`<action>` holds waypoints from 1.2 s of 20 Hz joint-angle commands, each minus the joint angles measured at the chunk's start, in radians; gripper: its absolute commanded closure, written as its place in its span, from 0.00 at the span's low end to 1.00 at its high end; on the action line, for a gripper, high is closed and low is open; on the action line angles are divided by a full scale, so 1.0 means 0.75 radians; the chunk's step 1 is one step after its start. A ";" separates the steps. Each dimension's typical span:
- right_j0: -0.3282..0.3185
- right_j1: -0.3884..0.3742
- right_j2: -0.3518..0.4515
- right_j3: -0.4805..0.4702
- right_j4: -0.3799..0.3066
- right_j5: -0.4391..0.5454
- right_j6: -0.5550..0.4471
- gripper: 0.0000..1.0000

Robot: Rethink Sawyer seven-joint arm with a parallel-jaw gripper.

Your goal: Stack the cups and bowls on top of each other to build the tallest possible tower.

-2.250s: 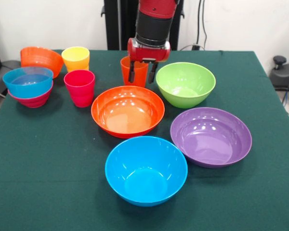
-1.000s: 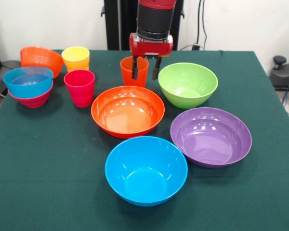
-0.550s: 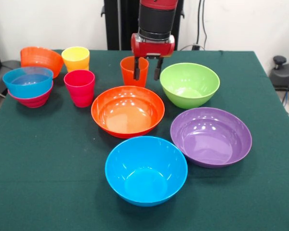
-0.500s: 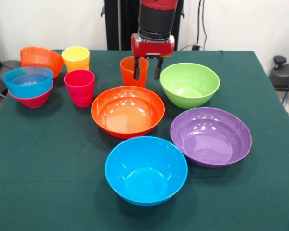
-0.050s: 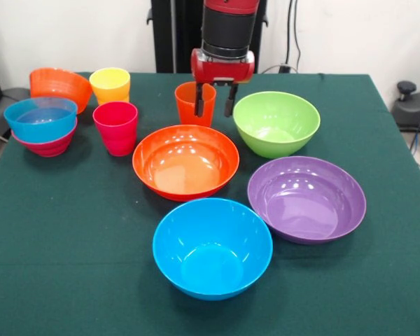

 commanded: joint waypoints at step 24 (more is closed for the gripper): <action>-0.052 -0.034 0.219 0.037 0.089 0.127 -0.007 0.00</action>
